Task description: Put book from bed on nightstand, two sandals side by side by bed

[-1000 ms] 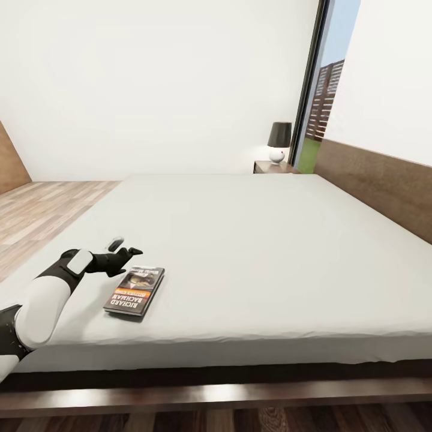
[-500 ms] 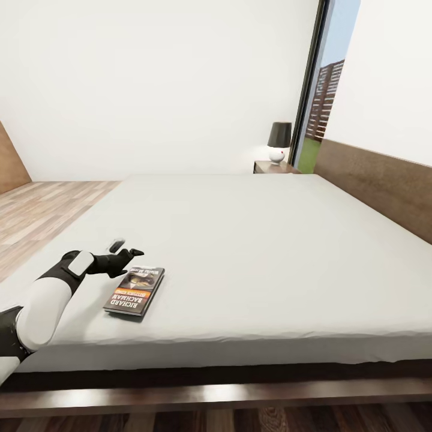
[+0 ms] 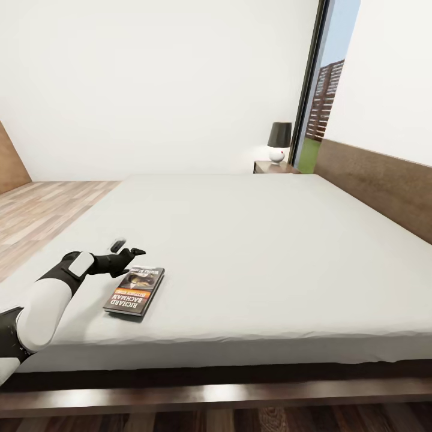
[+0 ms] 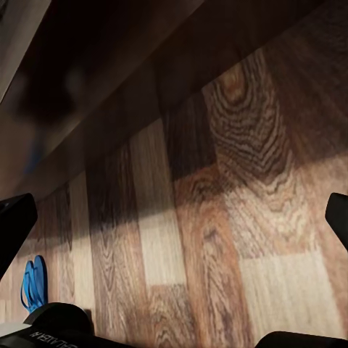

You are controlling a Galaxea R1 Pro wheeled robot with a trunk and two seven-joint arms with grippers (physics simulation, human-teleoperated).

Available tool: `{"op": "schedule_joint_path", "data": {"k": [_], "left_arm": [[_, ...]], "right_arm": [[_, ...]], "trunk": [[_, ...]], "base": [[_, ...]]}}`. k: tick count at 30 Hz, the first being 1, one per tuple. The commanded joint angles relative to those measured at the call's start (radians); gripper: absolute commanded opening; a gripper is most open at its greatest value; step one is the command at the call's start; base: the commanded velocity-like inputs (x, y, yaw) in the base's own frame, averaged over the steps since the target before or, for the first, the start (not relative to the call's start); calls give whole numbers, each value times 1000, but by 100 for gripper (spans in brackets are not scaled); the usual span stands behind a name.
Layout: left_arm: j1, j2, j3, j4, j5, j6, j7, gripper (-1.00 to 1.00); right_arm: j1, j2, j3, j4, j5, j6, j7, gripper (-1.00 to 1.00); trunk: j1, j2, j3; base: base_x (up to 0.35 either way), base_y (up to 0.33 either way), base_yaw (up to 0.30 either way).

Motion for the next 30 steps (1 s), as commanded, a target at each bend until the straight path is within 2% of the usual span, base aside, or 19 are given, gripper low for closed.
{"op": "schedule_joint_path", "data": {"k": [1,12,20,30], "left_arm": [[0,0,6,-1,-3,5,-3,100],[1,1,6,-1,-4,5,-6,100],[9,1,6,-1,-22,5,-6,100],[12,1,6,-1,-28,5,-6,100]], "right_arm": [[-1,1,8,3,-5,-9,3,100],[-1,1,8,3,-5,-9,3,100],[-1,1,8,3,-5,-9,3,100],[-1,1,8,3,-5,-9,3,100]], "trunk": [[0,0,-1],[0,0,-1],[0,0,-1],[0,0,-1]], "base": [[0,0,0],[0,0,0],[0,0,0],[0,-1,0]]}}
